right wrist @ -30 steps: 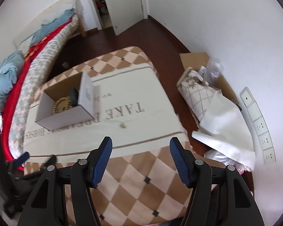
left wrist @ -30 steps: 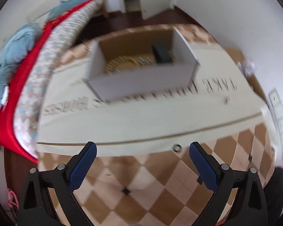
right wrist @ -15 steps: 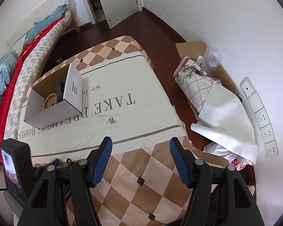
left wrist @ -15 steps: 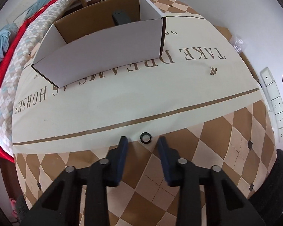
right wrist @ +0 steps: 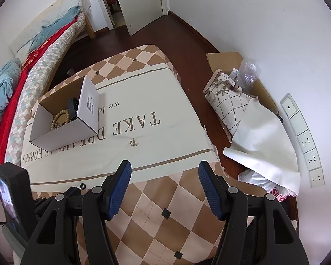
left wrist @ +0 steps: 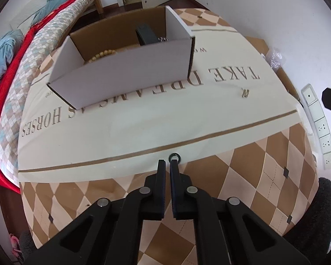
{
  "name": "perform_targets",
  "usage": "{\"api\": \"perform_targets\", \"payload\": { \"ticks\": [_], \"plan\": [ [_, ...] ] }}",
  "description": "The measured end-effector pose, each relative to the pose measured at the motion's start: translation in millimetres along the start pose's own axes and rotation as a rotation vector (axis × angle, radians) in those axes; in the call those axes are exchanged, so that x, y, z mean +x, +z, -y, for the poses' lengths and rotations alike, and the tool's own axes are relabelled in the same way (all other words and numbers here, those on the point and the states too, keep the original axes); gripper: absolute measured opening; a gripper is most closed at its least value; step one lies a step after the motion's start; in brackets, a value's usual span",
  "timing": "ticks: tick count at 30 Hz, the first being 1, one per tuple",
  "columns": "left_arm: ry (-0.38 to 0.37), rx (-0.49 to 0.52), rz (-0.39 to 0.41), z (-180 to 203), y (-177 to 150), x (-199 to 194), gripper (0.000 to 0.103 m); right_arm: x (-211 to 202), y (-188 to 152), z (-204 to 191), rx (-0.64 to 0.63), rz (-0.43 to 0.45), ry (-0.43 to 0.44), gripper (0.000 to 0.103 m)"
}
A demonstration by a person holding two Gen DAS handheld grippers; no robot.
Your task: Organize jewelry
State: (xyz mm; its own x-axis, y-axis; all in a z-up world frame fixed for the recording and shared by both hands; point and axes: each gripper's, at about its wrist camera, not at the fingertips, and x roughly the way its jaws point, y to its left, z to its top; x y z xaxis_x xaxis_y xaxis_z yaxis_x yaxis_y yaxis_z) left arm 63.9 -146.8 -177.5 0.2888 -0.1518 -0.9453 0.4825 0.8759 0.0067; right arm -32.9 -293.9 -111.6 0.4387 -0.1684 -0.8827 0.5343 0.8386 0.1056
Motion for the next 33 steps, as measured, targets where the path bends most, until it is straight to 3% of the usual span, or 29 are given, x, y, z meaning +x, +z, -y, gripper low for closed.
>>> {"api": "perform_targets", "payload": {
  "ticks": [6,9,11,14,23,25,26,27,33],
  "plan": [
    [-0.01,-0.02,0.033,-11.4,-0.1,-13.5,0.002,-0.4,0.0,-4.2,-0.005,0.001,0.013,0.065],
    [-0.04,-0.041,0.007,-15.5,2.2,-6.3,0.01,1.5,-0.3,-3.8,0.0,-0.001,0.018,0.065],
    [-0.036,-0.037,-0.017,-11.0,3.7,2.2,0.028,1.3,0.0,-3.7,-0.001,0.0,0.018,0.065],
    [-0.034,-0.022,-0.034,-6.0,3.0,12.1,0.035,1.4,-0.3,-3.5,0.0,0.004,0.018,0.065],
    [-0.022,0.008,-0.046,4.8,4.9,22.6,0.035,1.3,2.9,6.1,0.021,0.017,0.011,0.065],
    [-0.021,0.009,-0.042,5.5,4.8,22.1,0.03,1.5,2.7,6.8,0.022,0.016,0.014,0.064],
    [-0.02,0.01,-0.037,5.3,4.1,21.1,0.016,1.8,2.6,6.4,0.022,0.016,0.015,0.064],
    [-0.015,0.014,-0.034,5.9,2.6,19.9,0.009,1.9,2.5,6.1,0.022,0.018,0.017,0.063],
    [-0.009,0.011,-0.018,-0.9,2.2,10.2,0.01,6.1,4.2,2.8,0.019,0.016,0.026,0.063]
  ]
}}
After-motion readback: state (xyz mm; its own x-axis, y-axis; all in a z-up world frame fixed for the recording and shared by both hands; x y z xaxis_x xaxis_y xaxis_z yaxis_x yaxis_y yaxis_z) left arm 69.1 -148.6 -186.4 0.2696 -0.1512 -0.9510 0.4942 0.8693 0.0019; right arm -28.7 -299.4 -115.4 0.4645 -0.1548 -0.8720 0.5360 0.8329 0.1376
